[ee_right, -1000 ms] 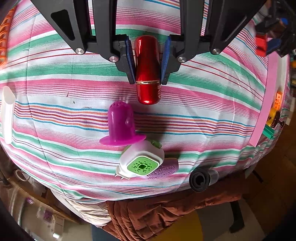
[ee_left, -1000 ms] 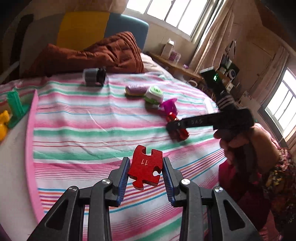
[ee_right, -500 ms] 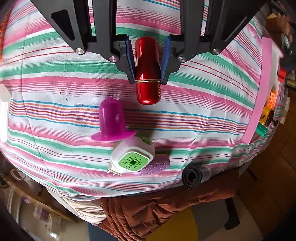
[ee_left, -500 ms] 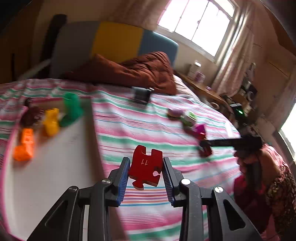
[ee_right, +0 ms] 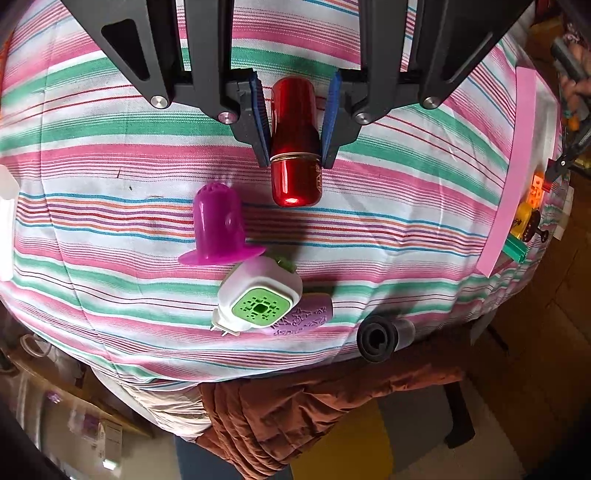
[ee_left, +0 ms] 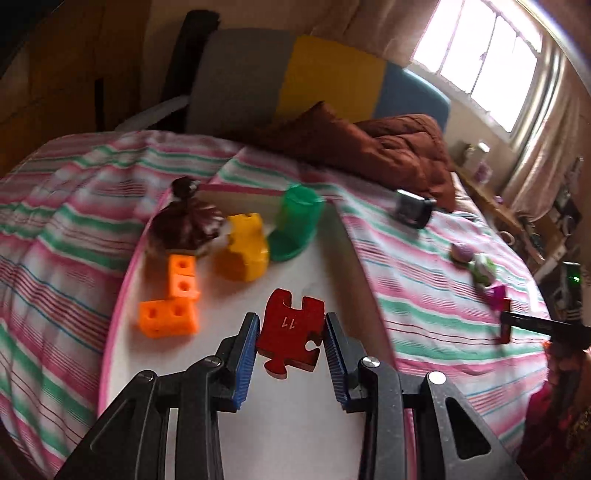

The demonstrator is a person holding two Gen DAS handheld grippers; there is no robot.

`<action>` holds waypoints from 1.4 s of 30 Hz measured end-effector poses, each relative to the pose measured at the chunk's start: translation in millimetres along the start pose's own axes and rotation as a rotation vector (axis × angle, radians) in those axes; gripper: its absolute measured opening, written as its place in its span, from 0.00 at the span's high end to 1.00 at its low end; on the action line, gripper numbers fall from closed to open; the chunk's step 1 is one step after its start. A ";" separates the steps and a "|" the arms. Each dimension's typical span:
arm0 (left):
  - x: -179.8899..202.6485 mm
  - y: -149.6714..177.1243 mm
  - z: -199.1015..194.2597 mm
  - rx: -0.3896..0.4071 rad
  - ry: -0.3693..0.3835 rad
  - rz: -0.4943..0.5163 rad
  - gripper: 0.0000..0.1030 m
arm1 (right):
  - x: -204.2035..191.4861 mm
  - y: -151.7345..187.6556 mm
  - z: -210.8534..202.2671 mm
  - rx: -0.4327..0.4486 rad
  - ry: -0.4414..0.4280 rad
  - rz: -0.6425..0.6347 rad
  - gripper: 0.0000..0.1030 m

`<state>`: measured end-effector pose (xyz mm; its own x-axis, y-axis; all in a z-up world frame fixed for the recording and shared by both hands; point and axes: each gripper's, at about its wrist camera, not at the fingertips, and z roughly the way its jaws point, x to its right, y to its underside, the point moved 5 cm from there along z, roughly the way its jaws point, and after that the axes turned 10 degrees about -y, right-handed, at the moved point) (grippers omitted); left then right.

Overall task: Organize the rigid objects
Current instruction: 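Carry the red puzzle piece into the tray and open the left tool, then lower the red lipstick tube into the tray and open the right tool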

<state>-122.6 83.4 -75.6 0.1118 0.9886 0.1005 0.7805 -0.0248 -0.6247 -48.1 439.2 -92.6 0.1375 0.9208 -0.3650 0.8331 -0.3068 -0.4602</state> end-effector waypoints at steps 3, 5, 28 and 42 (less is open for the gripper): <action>-6.5 -1.2 8.9 -0.021 -0.027 0.002 0.66 | 0.6 -0.2 0.0 0.002 0.000 0.003 0.74; -8.3 -3.3 13.4 -0.030 -0.044 0.006 0.66 | 1.6 -0.3 0.0 0.003 0.003 0.006 0.74; -7.5 17.1 -9.6 0.029 -0.036 0.034 0.60 | -4.7 -1.1 -1.0 0.024 -0.026 -0.007 0.74; -8.3 42.0 -30.5 0.012 0.019 0.065 0.60 | -63.7 2.6 -0.1 0.061 -0.231 -0.021 0.74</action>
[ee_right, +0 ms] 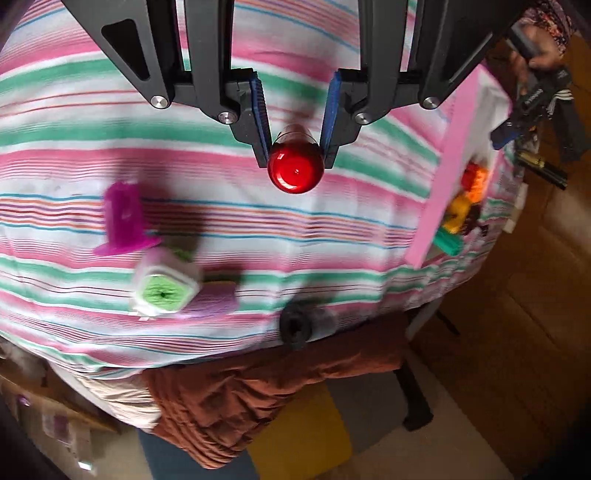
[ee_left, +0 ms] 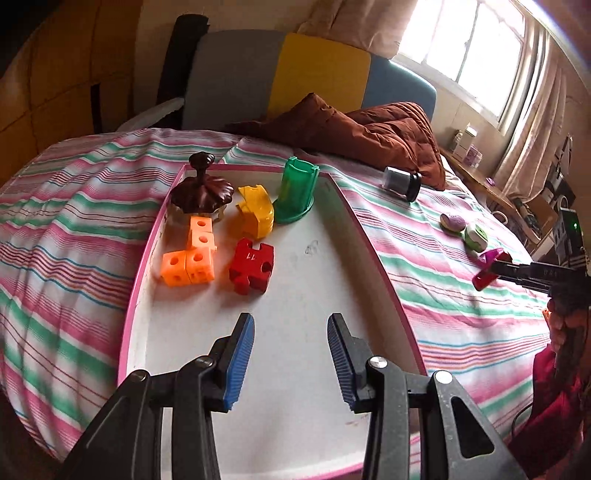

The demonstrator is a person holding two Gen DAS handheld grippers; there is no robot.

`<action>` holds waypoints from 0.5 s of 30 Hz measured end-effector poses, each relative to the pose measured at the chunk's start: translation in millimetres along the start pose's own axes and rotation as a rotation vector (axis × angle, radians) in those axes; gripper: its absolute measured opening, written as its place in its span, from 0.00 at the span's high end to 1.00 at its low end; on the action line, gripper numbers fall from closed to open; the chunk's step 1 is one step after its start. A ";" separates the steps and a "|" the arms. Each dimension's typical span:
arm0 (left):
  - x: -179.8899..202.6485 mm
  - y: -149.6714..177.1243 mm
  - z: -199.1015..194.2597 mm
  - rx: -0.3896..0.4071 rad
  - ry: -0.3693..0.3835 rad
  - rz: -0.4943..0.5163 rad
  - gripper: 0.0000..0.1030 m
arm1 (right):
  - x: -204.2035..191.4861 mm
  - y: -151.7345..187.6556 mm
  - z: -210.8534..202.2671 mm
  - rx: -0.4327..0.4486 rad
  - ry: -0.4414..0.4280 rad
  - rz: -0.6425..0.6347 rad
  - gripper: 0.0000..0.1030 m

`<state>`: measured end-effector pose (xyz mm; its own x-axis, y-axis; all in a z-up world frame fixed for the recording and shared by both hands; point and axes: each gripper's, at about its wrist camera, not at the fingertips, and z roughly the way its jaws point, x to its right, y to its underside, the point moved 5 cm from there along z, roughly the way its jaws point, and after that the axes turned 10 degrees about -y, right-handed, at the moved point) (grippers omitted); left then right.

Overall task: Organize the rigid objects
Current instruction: 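Lower the red lipstick tube into the tray and open the right tool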

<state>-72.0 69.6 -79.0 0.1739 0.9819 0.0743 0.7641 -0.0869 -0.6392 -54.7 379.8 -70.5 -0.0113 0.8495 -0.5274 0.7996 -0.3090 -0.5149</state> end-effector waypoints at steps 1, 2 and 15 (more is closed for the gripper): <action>-1.2 1.0 -1.4 0.000 0.003 -0.001 0.60 | -9.6 1.0 3.7 -0.004 -0.015 -0.007 0.74; -2.0 2.3 -2.9 0.000 0.008 -0.002 0.60 | -20.2 1.9 6.5 -0.007 -0.027 -0.018 0.74; -10.1 10.8 -18.6 0.040 0.025 -0.002 0.60 | -169.5 8.1 51.6 -0.101 -0.180 -0.214 0.74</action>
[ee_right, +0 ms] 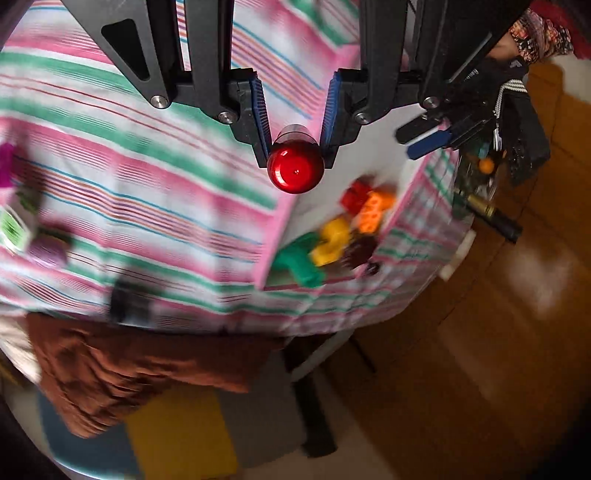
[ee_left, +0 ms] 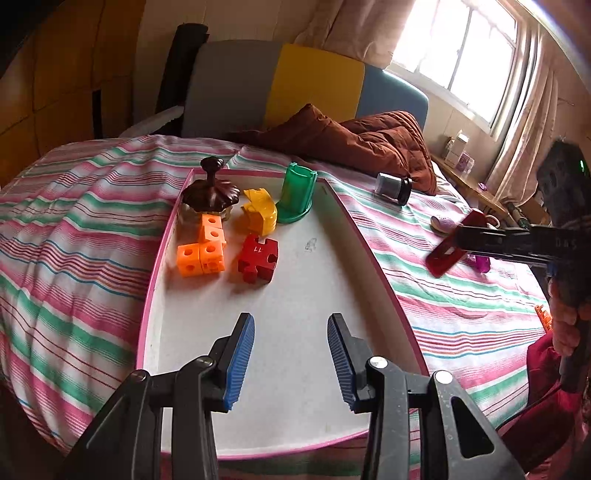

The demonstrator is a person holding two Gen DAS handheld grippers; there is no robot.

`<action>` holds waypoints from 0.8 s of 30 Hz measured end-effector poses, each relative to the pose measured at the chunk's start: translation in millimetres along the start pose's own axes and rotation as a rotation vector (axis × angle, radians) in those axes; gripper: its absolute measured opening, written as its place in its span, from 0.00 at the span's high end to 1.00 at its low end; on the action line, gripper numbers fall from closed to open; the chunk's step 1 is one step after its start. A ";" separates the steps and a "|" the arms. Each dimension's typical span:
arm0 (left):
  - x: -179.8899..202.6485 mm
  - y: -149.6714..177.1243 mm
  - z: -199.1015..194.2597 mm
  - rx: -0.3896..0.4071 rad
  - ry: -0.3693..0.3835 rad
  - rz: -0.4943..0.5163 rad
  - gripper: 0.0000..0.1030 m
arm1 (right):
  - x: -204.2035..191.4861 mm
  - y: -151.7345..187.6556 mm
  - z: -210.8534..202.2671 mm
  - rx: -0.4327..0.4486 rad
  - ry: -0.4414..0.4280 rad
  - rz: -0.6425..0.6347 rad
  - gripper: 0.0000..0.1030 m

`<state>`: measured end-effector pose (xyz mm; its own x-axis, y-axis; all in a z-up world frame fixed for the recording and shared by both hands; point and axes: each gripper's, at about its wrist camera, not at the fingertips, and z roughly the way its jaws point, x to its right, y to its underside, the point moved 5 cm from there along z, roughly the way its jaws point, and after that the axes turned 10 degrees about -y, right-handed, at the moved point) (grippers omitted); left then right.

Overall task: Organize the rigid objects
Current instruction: 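Lower the red lipstick tube into the tray and open the right tool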

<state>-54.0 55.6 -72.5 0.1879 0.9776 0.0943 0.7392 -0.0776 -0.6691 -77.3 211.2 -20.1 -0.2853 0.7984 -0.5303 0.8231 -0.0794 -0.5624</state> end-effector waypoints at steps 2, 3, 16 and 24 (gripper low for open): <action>-2.3 1.2 -1.5 0.004 0.003 -0.007 0.60 | -14.4 -3.6 16.9 -0.033 -0.007 -0.021 0.74; -3.4 1.5 -2.4 0.006 0.004 -0.008 0.60 | -18.0 -5.8 23.4 -0.042 -0.006 -0.029 0.74; -20.9 -0.4 -12.1 0.026 0.007 -0.051 0.60 | -29.5 -21.6 108.4 -0.234 0.103 -0.051 0.74; -20.8 -0.3 -14.2 0.024 0.018 -0.059 0.60 | -21.9 -37.4 129.7 -0.212 0.159 -0.051 0.74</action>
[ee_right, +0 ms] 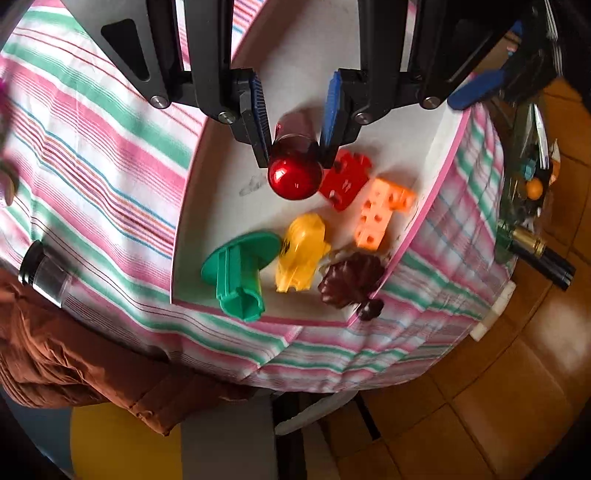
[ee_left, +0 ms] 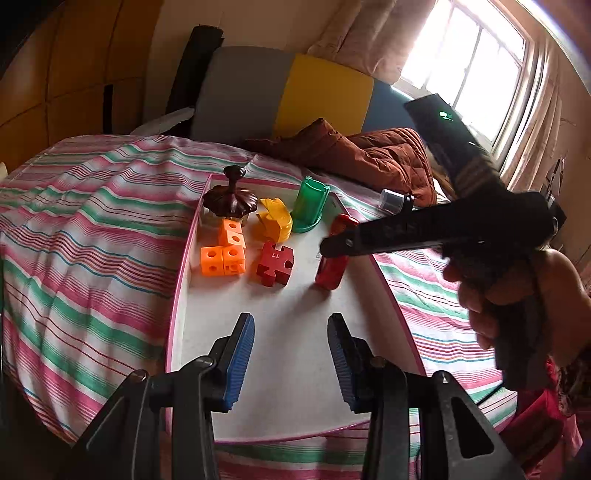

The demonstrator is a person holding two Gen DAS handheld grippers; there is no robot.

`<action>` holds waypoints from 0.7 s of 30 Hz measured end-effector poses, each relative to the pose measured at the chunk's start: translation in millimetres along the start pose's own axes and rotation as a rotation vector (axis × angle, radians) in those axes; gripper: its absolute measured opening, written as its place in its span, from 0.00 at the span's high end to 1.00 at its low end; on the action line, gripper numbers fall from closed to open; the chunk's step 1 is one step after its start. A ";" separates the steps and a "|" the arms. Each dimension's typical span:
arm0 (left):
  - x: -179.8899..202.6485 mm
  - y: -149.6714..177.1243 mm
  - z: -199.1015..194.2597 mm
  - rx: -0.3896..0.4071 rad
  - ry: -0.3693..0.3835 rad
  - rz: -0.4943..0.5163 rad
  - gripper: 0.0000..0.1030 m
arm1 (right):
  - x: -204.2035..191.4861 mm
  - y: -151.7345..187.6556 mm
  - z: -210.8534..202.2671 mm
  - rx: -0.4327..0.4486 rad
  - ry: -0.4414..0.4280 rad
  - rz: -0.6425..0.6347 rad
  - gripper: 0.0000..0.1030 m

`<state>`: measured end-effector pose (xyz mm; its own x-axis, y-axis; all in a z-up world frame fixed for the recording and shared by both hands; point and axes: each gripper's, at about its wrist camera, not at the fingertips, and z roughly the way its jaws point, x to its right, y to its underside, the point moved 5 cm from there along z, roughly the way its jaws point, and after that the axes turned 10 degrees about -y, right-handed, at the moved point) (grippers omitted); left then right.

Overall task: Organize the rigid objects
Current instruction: 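Lower the red lipstick tube into the tray and open the right tool, then move the right tool back to the pile and close on the magenta cup piece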

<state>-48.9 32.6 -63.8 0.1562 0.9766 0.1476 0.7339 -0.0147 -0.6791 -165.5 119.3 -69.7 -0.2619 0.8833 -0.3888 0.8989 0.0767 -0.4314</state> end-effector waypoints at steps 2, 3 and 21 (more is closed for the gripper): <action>0.3 1.0 0.5 -0.006 0.003 -0.001 0.60 | 2.9 -3.4 2.3 0.013 0.016 0.009 0.73; 0.5 1.8 0.9 -0.010 0.004 -0.002 0.60 | 3.6 -5.4 1.9 0.011 0.021 0.012 0.73; 8.4 10.0 2.8 -0.033 0.013 0.015 0.60 | -7.3 20.7 -33.7 0.109 0.049 -0.010 0.65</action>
<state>-42.1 41.2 -71.4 0.1753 0.9734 0.1472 0.7528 -0.0362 -0.6573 -133.1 130.0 -48.3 -0.2512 0.9043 -0.3451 0.8521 0.0374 -0.5220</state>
